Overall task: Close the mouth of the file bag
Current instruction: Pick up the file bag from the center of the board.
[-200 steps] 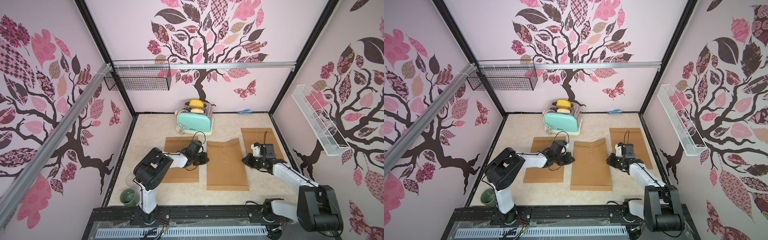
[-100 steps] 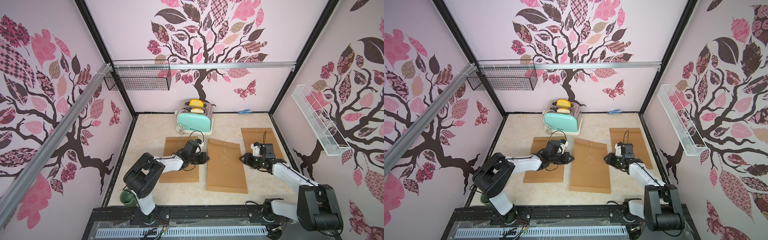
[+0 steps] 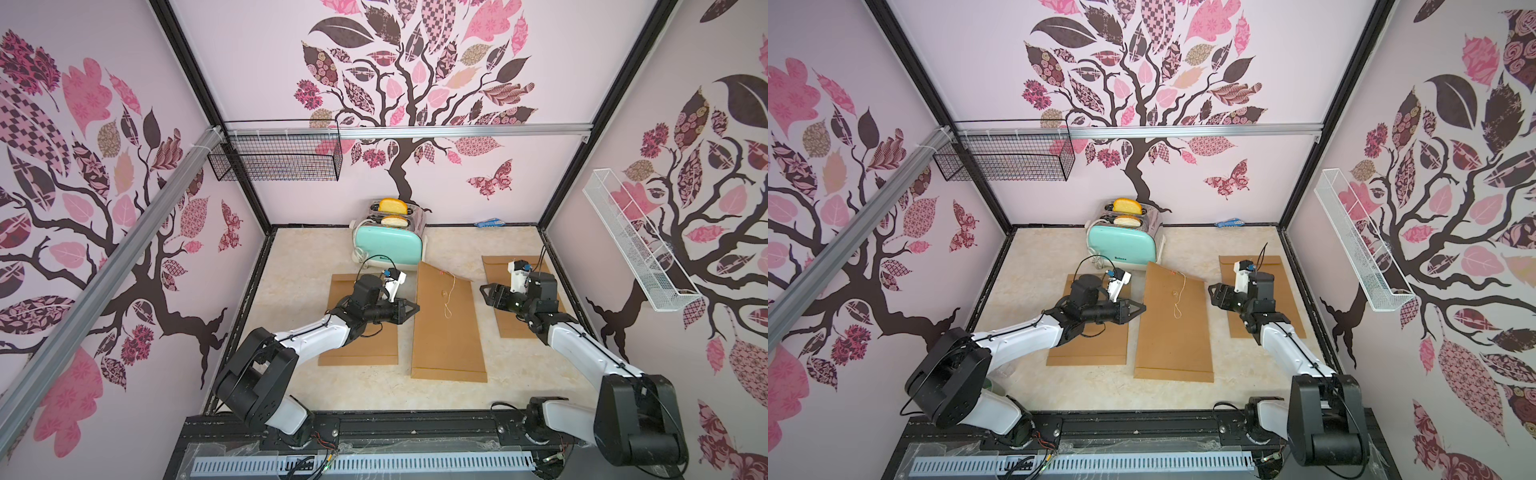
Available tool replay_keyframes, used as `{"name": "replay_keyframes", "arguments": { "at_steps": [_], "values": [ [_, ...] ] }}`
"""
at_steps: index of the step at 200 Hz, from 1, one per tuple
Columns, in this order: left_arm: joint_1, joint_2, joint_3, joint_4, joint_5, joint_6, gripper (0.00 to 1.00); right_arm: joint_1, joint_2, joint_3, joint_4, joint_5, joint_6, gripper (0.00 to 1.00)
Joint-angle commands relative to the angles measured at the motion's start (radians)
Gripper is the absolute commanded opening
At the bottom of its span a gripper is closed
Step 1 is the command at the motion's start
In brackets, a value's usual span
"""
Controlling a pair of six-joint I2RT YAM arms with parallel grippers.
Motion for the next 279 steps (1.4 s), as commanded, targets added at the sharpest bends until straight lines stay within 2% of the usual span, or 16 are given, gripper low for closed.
{"name": "replay_keyframes", "arguments": {
  "at_steps": [1,12,43,75,107,143,173,186,213,244,255,272,279],
  "values": [
    [0.006,-0.075,-0.046,0.063,0.041,0.029,0.0,-0.023,0.032,0.1,0.077,-0.075,-0.015,0.77],
    [0.007,-0.098,-0.055,0.057,0.047,0.053,0.0,-0.026,0.091,0.142,0.072,-0.096,-0.024,0.77],
    [0.008,-0.137,-0.092,0.101,0.072,0.06,0.0,-0.036,0.292,0.24,0.126,-0.298,0.04,0.78],
    [0.009,-0.193,-0.134,0.147,0.077,0.078,0.0,-0.042,0.472,0.342,0.073,-0.416,0.006,0.8],
    [0.013,-0.189,-0.132,0.145,0.075,0.08,0.0,-0.043,0.456,0.257,0.309,-0.551,0.075,0.8],
    [0.019,-0.168,-0.136,0.206,0.083,0.052,0.0,-0.044,0.476,0.197,0.401,-0.651,0.133,0.76],
    [0.034,-0.141,-0.127,0.231,0.102,0.029,0.0,-0.045,0.506,0.108,0.683,-0.699,0.328,0.69],
    [0.034,-0.134,-0.121,0.232,0.11,0.024,0.0,-0.044,0.503,0.091,0.742,-0.707,0.364,0.67],
    [0.043,-0.139,-0.13,0.23,0.102,0.012,0.0,-0.052,0.488,0.101,0.745,-0.733,0.399,0.6],
    [0.064,-0.127,-0.144,0.251,0.13,-0.015,0.0,-0.064,0.476,0.105,0.754,-0.752,0.438,0.47],
    [0.064,-0.125,-0.142,0.25,0.133,-0.018,0.0,-0.064,0.475,0.105,0.757,-0.759,0.444,0.37],
    [0.065,-0.12,-0.137,0.249,0.146,-0.016,0.0,-0.064,0.479,0.107,0.755,-0.769,0.443,0.33],
    [0.064,-0.122,-0.134,0.24,0.147,-0.014,0.0,-0.064,0.481,0.108,0.749,-0.771,0.442,0.26]
  ]
}}
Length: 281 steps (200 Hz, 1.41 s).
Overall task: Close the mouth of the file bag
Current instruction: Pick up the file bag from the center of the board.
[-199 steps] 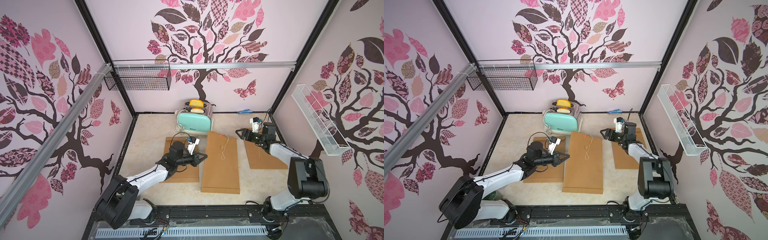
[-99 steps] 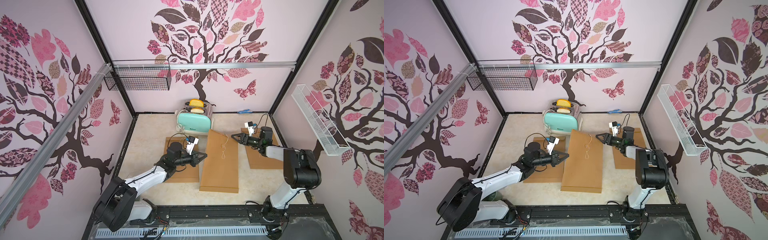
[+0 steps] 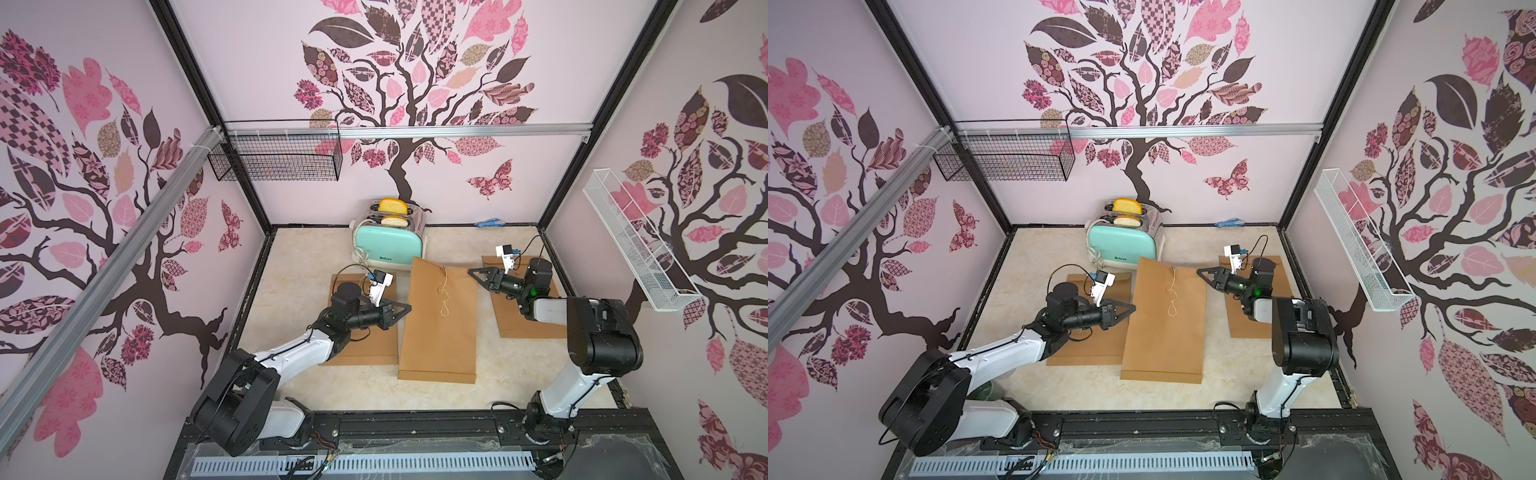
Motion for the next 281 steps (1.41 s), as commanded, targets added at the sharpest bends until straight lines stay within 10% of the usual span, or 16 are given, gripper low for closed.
{"name": "replay_keyframes", "arguments": {
  "at_steps": [1,28,44,77,119,181,210,281],
  "values": [
    [0.001,0.004,0.003,0.032,0.023,0.001,0.0,0.005,-0.016,0.019,0.02,-0.053,0.021,0.26],
    [0.002,-0.009,0.011,0.009,0.009,0.006,0.0,0.005,-0.018,0.019,0.039,-0.057,0.051,0.21],
    [0.002,-0.013,0.014,0.003,0.006,0.008,0.0,0.004,-0.029,0.019,0.036,-0.059,0.051,0.0],
    [0.022,-0.034,0.011,-0.019,-0.05,-0.056,0.0,0.005,-0.095,0.037,-0.018,-0.05,0.072,0.0],
    [0.064,-0.156,0.094,-0.183,-0.071,-0.044,0.65,0.013,-0.344,0.147,-0.433,-0.01,-0.16,0.0],
    [0.073,-0.374,0.379,-0.522,-0.223,0.202,0.75,0.018,-0.581,0.329,-0.622,0.001,-0.2,0.0],
    [0.126,-0.297,0.579,-0.637,-0.061,0.233,0.87,0.018,-0.587,0.42,-0.541,-0.052,-0.055,0.0],
    [0.332,-0.169,0.702,-0.247,0.295,-0.064,0.98,0.017,-0.544,0.678,-0.685,-0.166,0.039,0.0]
  ]
}}
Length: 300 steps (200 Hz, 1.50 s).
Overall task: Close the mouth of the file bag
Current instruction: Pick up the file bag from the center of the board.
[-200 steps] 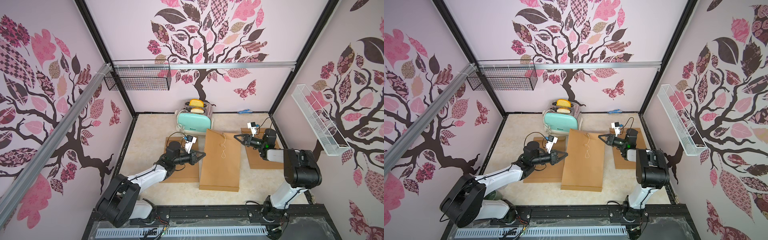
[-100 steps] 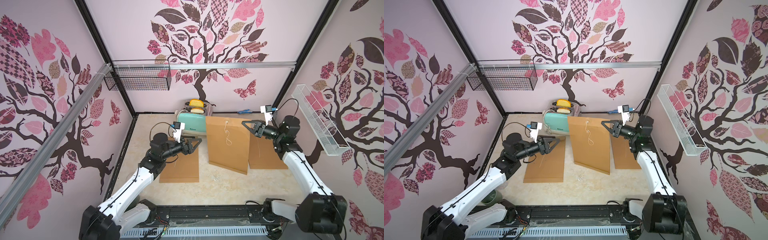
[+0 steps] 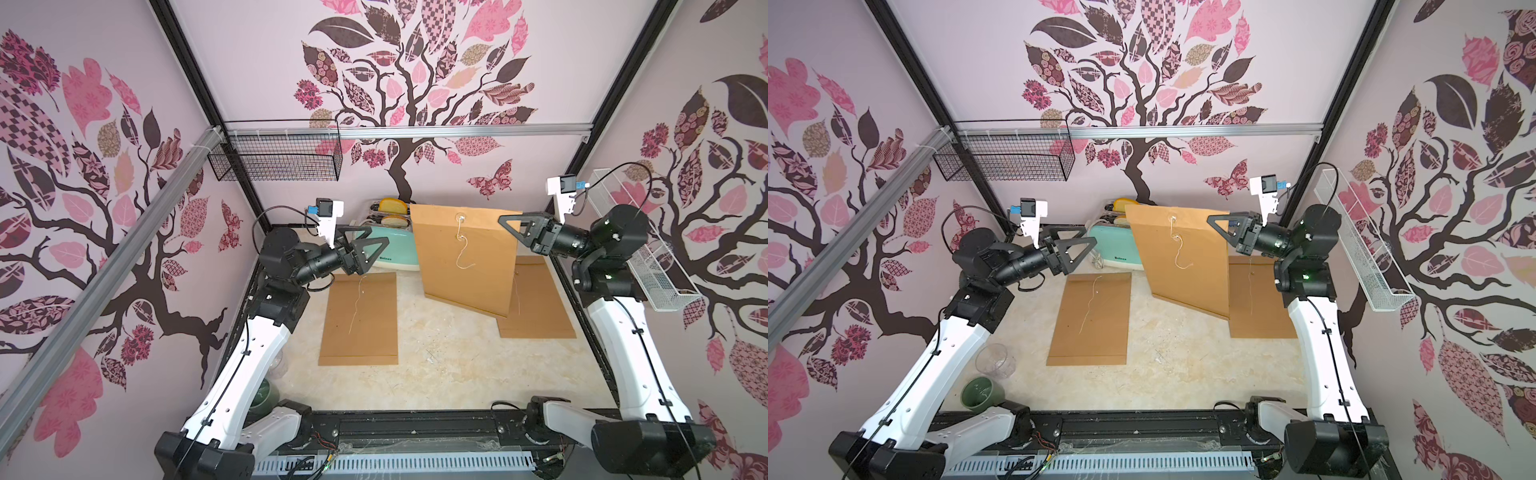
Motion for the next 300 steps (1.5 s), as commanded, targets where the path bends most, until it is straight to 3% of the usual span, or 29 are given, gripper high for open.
{"name": "replay_keyframes", "arguments": {
  "at_steps": [1,28,54,85,104,121,150,184,222,238,265,300],
  "values": [
    [0.029,0.056,0.082,0.165,0.183,-0.117,0.98,0.007,0.013,0.05,-0.016,-0.058,0.07,0.0],
    [0.019,0.096,0.031,0.366,0.245,-0.19,0.98,0.007,0.038,0.082,0.011,-0.059,0.122,0.0],
    [0.011,0.118,0.014,0.298,0.214,-0.106,0.98,0.007,0.057,0.085,0.074,-0.086,0.171,0.0],
    [-0.02,0.182,0.007,0.388,0.236,-0.137,0.98,0.012,0.055,0.063,0.178,-0.068,0.255,0.0],
    [-0.076,0.211,0.028,0.324,0.23,-0.044,0.97,0.015,0.059,0.054,0.197,-0.057,0.274,0.0],
    [-0.105,0.206,0.025,0.213,0.149,0.054,0.96,0.026,0.058,0.049,0.207,-0.058,0.286,0.0],
    [-0.054,0.155,-0.078,0.369,0.061,-0.033,0.92,0.032,0.041,0.028,0.216,-0.052,0.288,0.0],
    [-0.036,0.181,-0.071,0.383,0.11,-0.027,0.93,0.045,0.04,0.024,0.196,-0.064,0.298,0.0],
    [-0.063,0.24,-0.099,0.582,0.202,-0.154,0.89,0.06,0.018,-0.008,0.221,-0.025,0.315,0.0],
    [-0.087,0.231,-0.118,0.598,0.205,-0.145,0.89,0.072,0.031,-0.008,0.222,-0.027,0.327,0.0],
    [-0.107,0.217,-0.153,0.591,0.212,-0.125,0.81,0.084,0.029,-0.009,0.211,-0.025,0.319,0.0],
    [-0.114,0.23,-0.172,0.675,0.218,-0.196,0.6,0.091,0.038,-0.007,0.189,-0.022,0.309,0.0]
  ]
}}
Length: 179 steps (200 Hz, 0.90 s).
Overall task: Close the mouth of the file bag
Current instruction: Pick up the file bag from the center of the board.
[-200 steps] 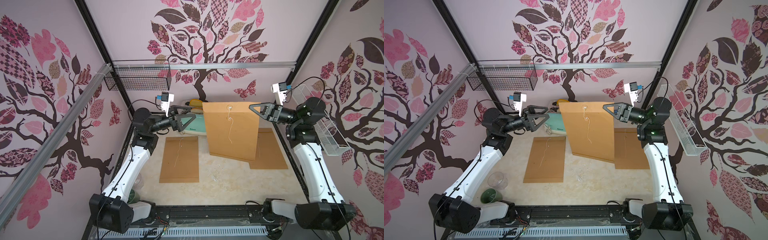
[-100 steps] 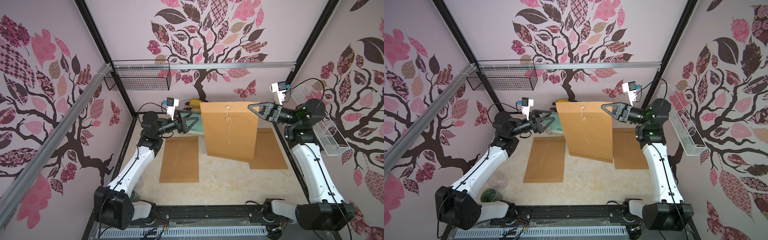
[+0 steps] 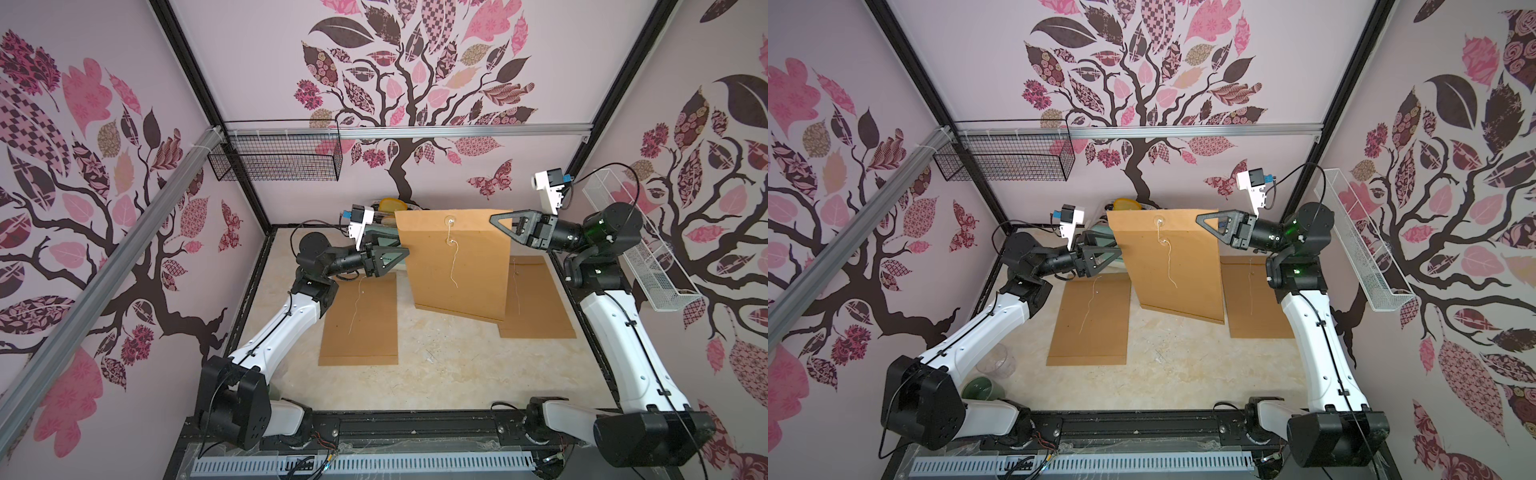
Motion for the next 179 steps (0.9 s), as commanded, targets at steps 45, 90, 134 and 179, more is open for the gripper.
{"name": "replay_keyframes", "arguments": {
  "at_steps": [45,90,134,179],
  "values": [
    [-0.021,0.011,-0.012,0.152,0.035,-0.092,0.57,0.021,-0.001,-0.011,0.016,0.02,0.011,0.0],
    [-0.027,0.017,-0.023,0.203,0.026,-0.141,0.48,0.024,-0.005,-0.018,0.026,0.032,0.016,0.0],
    [-0.06,0.02,-0.009,0.165,0.022,-0.111,0.44,0.028,-0.006,-0.034,0.045,0.04,0.026,0.0],
    [-0.086,-0.003,0.022,0.012,0.021,-0.014,0.54,0.03,-0.013,-0.036,-0.005,0.031,-0.012,0.0]
  ]
}}
